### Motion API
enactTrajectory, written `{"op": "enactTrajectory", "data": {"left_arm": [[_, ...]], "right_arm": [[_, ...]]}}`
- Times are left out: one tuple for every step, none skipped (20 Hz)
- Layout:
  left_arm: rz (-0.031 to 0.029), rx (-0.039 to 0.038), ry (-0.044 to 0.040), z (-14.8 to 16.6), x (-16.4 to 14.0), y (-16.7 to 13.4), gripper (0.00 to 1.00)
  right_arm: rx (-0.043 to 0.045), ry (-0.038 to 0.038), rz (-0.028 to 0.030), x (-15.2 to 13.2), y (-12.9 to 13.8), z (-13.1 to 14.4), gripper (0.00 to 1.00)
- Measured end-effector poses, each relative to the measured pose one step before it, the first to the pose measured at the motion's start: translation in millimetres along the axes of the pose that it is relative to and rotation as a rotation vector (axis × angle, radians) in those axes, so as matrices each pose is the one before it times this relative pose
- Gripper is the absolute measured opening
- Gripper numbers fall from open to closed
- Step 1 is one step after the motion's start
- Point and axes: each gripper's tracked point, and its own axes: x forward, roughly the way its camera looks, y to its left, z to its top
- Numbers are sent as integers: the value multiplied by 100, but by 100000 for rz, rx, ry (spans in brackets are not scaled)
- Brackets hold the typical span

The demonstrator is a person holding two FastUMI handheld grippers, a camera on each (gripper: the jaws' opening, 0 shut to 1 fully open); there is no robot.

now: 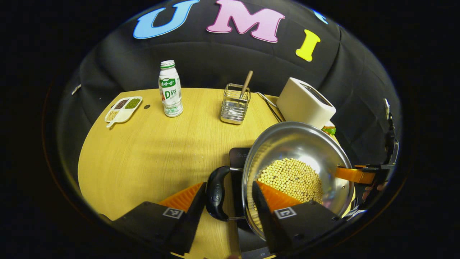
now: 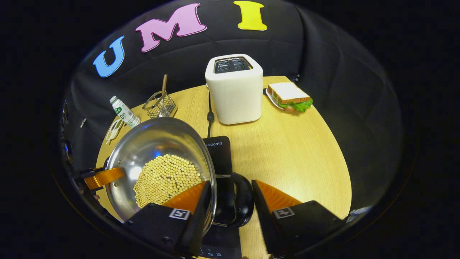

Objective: First push the handle of the pot to place it horizontally, then grasp the pot with both hands and set it on the induction cooktop.

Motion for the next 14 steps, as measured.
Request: {"op": "enactTrajectory", "data": {"left_arm": [[762, -457, -1261, 152, -378, 278, 82], [739, -317, -894, 212, -273, 120, 97], [1075, 173, -626, 49, -230, 145, 97], [646, 416, -488, 127, -346, 99, 96], [147, 402, -1033, 163, -421, -76, 96], [-282, 145, -985, 210, -451, -102, 96], [-76, -15, -1247, 244, -526, -113, 96], [-33, 68, -1410, 289, -533, -127, 96], [150, 215, -1324, 267, -565, -116, 96], [161, 349, -1236, 313, -588, -67, 96], [-62, 435, -1329, 337, -632, -155, 96], [70, 484, -1655, 442, -645, -25, 96], [11, 510, -1839, 452, -713, -51, 96], [-251, 395, -2140, 503, -821, -190, 95]], "right_arm": [[-510, -566, -299, -258, -68, 63, 88], [-494, -643, -442, -103, -90, -99, 93], [-417, -1137, -54, -337, 41, 219, 95], [-153, -1782, -244, -377, 56, 327, 96], [-102, -1863, 87, -433, 128, 363, 96], [143, -1837, -332, -523, 10, 361, 97], [166, -1308, -271, -541, 99, 314, 97], [70, -1755, -507, -507, 22, 361, 98], [55, -2040, -481, -519, 40, 475, 98], [-8, -1984, -248, -642, 51, 471, 98], [-78, -2170, -155, -621, 115, 528, 99], [-362, -2264, -131, -716, 35, 585, 99], [-771, -2700, -139, -699, 148, 702, 99], [-979, -2789, -70, -820, 156, 712, 99]]}}
